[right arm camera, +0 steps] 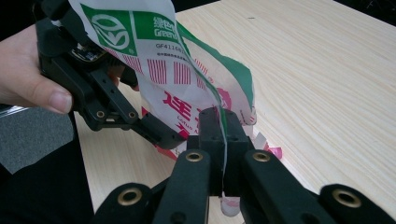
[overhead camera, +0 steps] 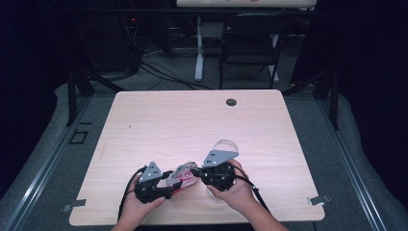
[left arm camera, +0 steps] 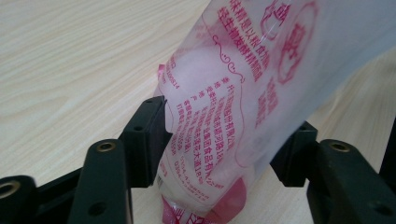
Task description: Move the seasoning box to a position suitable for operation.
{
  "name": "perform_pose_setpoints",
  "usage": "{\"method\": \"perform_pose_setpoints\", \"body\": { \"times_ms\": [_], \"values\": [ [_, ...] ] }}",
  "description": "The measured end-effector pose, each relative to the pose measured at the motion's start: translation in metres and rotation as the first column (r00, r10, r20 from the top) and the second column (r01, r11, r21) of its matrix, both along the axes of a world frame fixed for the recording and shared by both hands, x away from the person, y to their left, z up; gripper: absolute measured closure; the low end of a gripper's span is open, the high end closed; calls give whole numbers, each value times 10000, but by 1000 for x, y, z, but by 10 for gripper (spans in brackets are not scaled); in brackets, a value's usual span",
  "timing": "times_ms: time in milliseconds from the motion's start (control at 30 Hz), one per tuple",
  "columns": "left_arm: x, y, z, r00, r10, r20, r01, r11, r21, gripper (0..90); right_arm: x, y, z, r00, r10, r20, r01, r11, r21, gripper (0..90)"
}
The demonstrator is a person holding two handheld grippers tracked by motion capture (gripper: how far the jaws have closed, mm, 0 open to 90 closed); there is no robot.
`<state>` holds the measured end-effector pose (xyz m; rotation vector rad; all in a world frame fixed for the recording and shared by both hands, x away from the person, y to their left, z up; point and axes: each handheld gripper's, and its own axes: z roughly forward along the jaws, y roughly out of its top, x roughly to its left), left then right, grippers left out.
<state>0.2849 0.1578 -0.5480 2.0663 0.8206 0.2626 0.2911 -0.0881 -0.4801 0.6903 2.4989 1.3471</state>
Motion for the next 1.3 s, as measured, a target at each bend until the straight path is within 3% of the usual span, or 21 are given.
{"method": "perform_pose_setpoints", "body": {
  "times_ms": [433,533,667,933,967,1100,1300],
  "values": [
    [4,-9,-12,9985,399,-377,-390,9989,244,276,-4,-5,-4,9999,139,61,-139,9999,44,900],
    [6,-11,-17,9976,387,-577,-366,9987,367,266,-4,-6,-5,9999,135,35,-135,9999,61,900],
    [7,-15,-21,9981,334,-526,-303,9979,577,258,-5,-7,-6,9999,128,61,-129,9999,39,900],
    [9,-18,-26,9982,415,-433,-387,9972,635,252,-7,-9,-8,9999,105,-39,-104,9998,156,900],
    [10,-18,-26,9976,199,-670,-156,9978,640,253,-7,-9,-8,9999,106,-42,-105,9998,165,900],
    [11,-19,-28,9977,244,-637,-209,9982,554,251,-7,-10,-8,9999,134,-47,-133,9998,167,900],
    [11,-22,-33,9977,134,-659,-74,9958,913,264,-8,-10,-10,9999,124,-63,-123,9998,138,900]
  ]
}}
